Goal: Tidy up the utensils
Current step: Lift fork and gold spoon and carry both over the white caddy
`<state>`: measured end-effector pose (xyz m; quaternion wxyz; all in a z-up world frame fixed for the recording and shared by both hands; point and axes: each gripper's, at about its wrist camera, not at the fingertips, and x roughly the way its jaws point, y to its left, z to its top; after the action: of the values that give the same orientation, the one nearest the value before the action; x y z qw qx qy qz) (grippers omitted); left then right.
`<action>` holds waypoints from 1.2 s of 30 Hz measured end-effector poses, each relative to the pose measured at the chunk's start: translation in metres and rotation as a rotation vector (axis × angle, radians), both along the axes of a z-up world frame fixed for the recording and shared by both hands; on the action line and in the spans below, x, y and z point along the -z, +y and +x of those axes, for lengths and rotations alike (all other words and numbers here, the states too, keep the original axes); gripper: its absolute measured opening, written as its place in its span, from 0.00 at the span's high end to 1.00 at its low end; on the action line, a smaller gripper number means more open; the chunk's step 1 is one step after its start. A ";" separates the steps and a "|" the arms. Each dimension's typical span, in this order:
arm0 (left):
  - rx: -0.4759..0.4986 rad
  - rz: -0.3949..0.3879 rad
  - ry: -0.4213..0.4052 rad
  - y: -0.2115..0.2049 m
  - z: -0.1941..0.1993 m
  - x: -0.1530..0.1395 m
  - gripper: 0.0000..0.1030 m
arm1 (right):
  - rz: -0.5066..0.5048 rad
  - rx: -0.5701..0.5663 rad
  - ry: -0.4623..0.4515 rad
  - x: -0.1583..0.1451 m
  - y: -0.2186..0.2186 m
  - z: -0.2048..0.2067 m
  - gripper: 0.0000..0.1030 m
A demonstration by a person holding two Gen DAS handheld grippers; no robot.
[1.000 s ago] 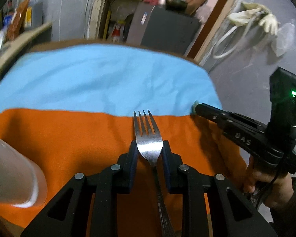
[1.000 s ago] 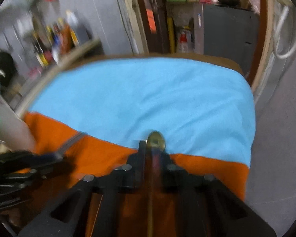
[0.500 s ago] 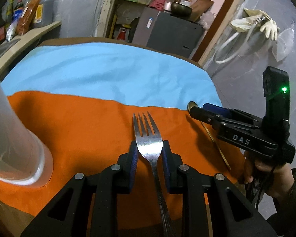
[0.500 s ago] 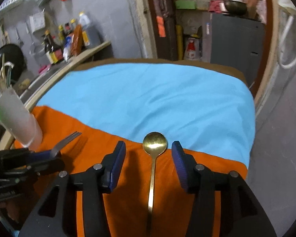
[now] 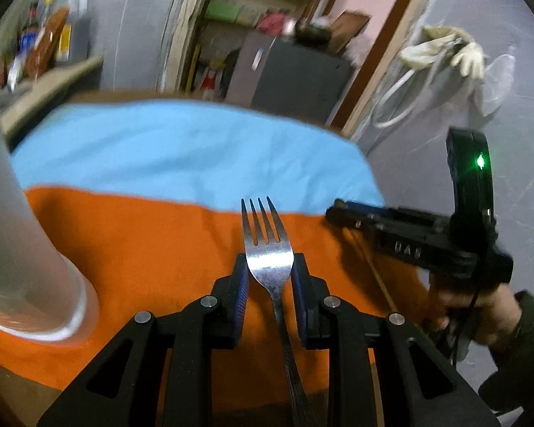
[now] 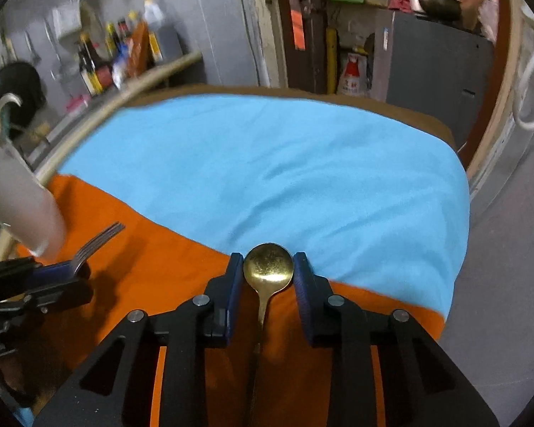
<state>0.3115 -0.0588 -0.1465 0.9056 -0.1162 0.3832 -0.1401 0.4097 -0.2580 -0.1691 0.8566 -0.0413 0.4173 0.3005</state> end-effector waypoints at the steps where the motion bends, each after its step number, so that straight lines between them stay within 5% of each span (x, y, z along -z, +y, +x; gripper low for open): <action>1: 0.000 0.003 -0.026 -0.001 -0.004 -0.005 0.81 | 0.039 0.005 -0.054 -0.008 -0.003 -0.012 0.75; 6: -0.024 0.033 -0.194 -0.003 -0.031 -0.031 0.81 | 0.148 0.031 -0.273 -0.039 -0.008 -0.062 0.75; 12: -0.050 0.065 -0.328 -0.006 -0.052 -0.053 0.81 | 0.273 0.054 -0.419 -0.072 -0.005 -0.092 0.75; 36: -0.198 0.065 -0.504 0.114 -0.092 -0.168 0.81 | 0.572 0.009 -0.658 -0.192 0.092 -0.123 0.75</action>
<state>0.2199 0.0550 0.0212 0.9849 -0.0855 0.1370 -0.0631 0.2867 -0.1656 0.0228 0.9222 0.1060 0.0223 0.3713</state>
